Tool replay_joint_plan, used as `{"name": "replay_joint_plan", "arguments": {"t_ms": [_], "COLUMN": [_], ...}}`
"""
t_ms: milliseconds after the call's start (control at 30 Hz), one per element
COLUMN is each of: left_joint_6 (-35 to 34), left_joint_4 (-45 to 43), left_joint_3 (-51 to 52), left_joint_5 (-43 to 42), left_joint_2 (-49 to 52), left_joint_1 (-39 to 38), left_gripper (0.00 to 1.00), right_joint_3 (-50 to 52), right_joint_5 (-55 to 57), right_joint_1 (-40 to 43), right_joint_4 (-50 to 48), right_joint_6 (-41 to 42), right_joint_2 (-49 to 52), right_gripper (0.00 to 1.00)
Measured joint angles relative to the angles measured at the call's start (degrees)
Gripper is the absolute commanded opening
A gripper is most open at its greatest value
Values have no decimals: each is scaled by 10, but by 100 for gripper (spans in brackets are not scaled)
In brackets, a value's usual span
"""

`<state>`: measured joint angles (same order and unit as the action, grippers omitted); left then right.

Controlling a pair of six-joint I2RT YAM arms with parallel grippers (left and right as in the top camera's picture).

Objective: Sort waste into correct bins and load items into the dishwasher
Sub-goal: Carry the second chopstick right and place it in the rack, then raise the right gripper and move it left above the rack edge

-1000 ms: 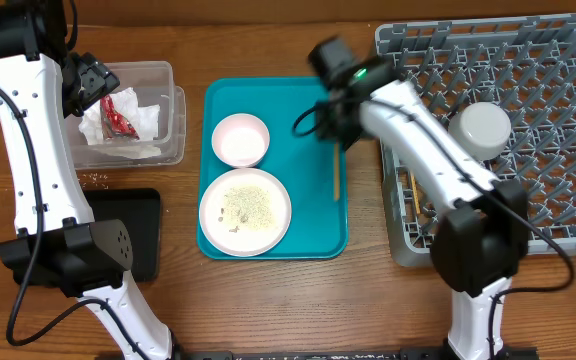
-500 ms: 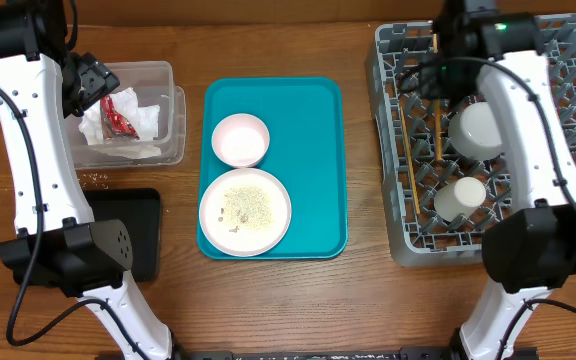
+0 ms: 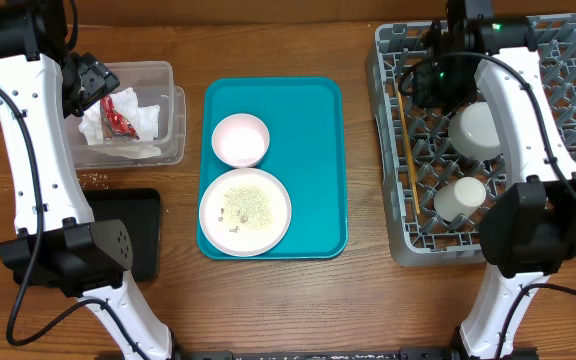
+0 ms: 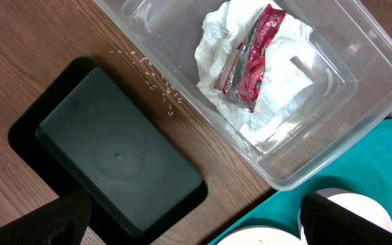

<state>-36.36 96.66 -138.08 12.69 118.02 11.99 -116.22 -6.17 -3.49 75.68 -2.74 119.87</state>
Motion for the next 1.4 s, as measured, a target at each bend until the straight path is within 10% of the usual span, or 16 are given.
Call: {"name": "replay_joint_plan", "arguments": {"t_ms": [1400], "left_joint_6": [0], "left_joint_4": [0], "left_joint_3": [0], "left_joint_5": [0], "left_joint_2": [0], "left_joint_1": [0], "left_gripper": [100], "right_joint_3": [16], "right_joint_5": [-150], "right_joint_1": [-112], "right_joint_4": [100], "right_joint_6": [77], "right_joint_2": [-174], "right_gripper": [36]}}
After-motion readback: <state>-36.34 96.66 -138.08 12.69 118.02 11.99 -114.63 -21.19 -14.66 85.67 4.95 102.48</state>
